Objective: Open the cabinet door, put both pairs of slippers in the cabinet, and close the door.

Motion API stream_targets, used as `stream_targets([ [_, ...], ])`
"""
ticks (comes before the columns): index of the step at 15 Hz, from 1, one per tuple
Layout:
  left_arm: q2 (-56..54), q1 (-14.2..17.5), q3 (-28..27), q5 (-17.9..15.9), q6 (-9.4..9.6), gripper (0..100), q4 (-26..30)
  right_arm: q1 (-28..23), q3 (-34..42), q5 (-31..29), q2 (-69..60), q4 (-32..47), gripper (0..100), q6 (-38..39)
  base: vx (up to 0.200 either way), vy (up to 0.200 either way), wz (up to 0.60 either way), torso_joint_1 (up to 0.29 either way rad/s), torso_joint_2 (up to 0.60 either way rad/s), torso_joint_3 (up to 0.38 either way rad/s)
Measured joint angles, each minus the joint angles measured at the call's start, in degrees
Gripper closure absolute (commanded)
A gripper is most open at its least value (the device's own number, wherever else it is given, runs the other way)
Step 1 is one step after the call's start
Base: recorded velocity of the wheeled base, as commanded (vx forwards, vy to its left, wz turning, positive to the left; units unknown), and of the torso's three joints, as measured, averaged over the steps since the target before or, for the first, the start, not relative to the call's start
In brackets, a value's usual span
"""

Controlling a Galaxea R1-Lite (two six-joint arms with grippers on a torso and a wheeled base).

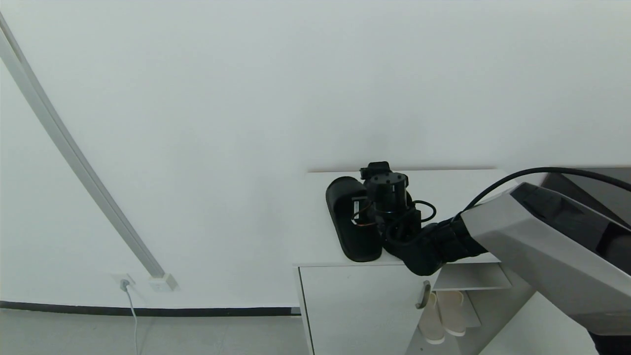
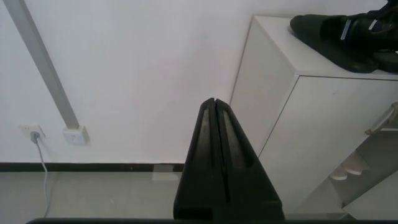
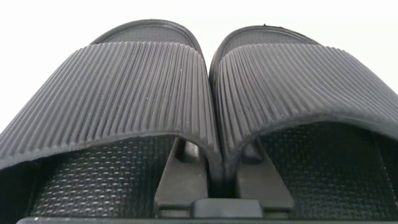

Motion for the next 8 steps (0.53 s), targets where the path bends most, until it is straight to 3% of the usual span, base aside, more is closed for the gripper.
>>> stream_targets([
  [3,0.00,0.00,0.00,-0.02,0.00,100,0.00,0.26,4.49,1.58,-4.33,-0.09,100,-1.00,0.000,0.000,0.00,0.000,0.00,0.000],
  [8,0.00,0.00,0.00,-0.02,0.00,100,0.00,1.07,22.36,15.40,-16.27,-4.66,100,-1.77,0.000,0.000,0.00,0.000,0.00,0.000],
])
